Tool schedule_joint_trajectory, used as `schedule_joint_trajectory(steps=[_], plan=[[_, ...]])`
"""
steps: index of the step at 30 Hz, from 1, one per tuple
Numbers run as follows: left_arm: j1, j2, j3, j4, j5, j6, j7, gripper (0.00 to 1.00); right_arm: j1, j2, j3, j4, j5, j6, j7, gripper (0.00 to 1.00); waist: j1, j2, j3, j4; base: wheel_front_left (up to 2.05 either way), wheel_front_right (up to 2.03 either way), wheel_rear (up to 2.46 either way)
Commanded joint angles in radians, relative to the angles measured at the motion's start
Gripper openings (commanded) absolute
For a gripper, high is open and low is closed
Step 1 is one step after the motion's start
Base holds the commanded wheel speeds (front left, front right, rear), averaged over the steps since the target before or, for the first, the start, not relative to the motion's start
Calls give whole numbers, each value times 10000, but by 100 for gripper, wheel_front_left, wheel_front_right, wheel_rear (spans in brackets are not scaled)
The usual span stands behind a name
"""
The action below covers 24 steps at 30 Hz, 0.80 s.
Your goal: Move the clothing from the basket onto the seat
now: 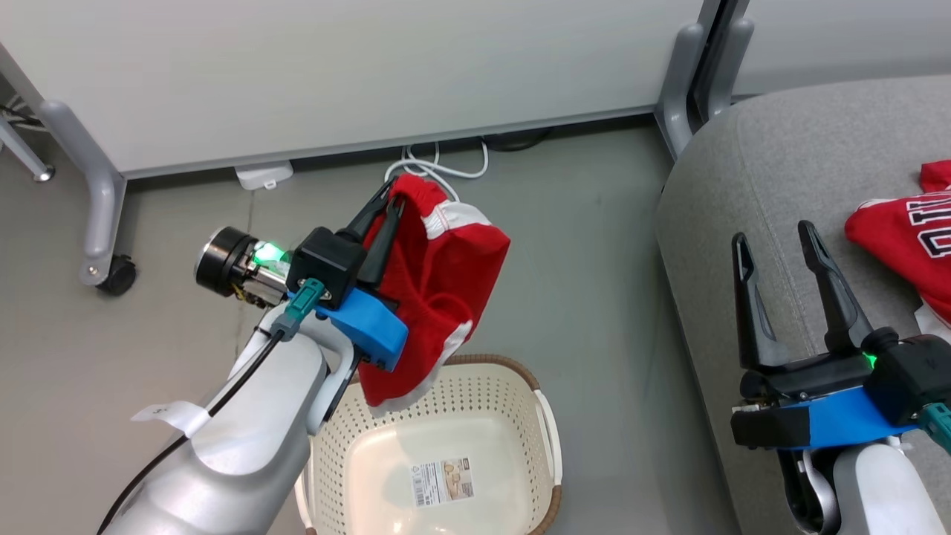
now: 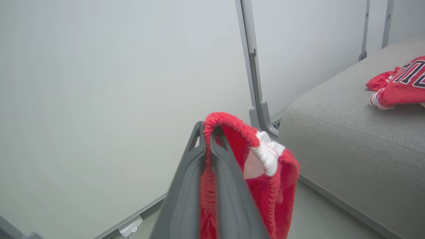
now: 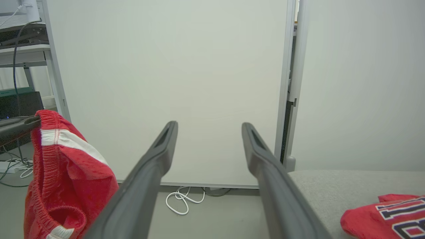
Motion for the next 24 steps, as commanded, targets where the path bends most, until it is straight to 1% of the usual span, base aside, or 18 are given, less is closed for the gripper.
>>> schedule_joint_trajectory(steps=[1,12,19,24], plan=[[81,-57,195,-364,117,-19,-48,0,214,34,22,44,48,5,-34,100,2,-1,-258,21,0,0,0],[-169,-405,734,-2183,725,-213,-37,0,418,125,168,153,151,5,-34,100,2,-1,-669,51,0,0,0],[-299,-597,740,-2736,942,-376,-37,0,535,155,202,103,211,5,-34,100,2,-1,-718,58,0,0,0],[-301,-681,759,-2878,1024,-459,-37,0,538,172,351,44,292,5,-34,100,2,-1,-692,53,0,0,0]])
